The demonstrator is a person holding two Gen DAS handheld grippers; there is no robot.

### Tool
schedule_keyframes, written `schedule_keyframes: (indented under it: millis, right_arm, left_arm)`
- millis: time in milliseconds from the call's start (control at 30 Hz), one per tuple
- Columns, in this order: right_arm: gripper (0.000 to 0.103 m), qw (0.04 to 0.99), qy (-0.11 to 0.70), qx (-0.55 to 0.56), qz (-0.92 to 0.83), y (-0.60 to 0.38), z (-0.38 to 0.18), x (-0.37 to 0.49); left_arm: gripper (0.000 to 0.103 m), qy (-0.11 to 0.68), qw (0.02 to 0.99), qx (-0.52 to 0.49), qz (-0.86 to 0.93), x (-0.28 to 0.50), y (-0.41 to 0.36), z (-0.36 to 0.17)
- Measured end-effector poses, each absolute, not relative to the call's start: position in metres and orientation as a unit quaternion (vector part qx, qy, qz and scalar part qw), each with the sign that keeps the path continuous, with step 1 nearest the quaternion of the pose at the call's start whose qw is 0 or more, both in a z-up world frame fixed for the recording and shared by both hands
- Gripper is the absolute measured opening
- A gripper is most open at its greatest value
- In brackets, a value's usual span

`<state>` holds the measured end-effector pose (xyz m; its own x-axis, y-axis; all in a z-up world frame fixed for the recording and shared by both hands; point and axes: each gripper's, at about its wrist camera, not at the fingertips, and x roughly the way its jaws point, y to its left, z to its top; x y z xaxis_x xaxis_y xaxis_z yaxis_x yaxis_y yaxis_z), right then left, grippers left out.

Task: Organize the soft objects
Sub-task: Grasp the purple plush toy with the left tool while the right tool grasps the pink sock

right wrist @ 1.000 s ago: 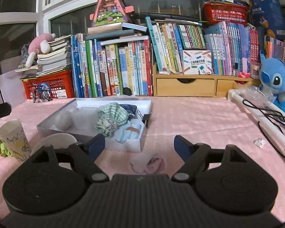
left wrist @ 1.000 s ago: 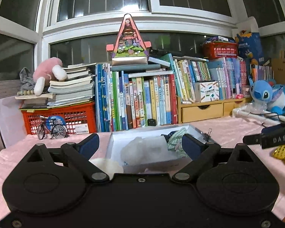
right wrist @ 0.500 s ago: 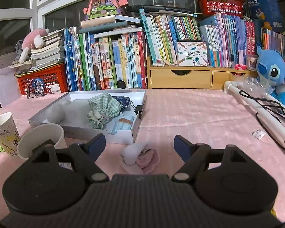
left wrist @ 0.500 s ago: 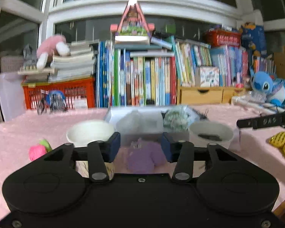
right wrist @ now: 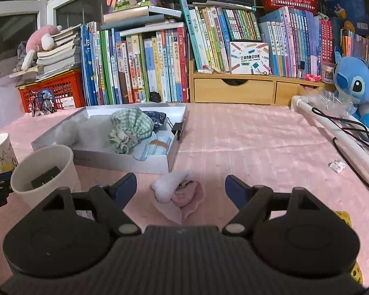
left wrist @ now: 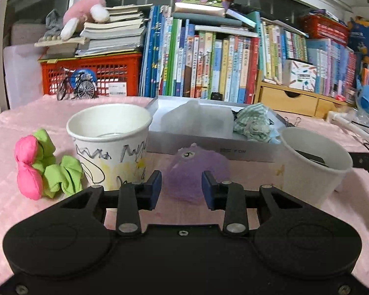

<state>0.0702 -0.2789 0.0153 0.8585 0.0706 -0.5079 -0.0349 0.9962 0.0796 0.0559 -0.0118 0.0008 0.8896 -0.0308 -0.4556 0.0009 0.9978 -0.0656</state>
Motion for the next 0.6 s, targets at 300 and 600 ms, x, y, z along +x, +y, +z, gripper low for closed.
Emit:
schedule_keyframes:
  millis: [300, 600]
  right_arm:
    - [0.087, 0.961, 0.273, 0.037, 0.032, -0.28, 0.01, 0.078]
    - [0.087, 0.958, 0.282, 0.04, 0.031, -0.282, 0.003, 0.088]
  left_arm:
    - [0.037, 0.252, 0.966, -0.058, -0.005, 0.069, -0.012, -0.004]
    - [0.034, 0.275, 0.96, -0.062, 0.002, 0.08, -0.015, -0.012]
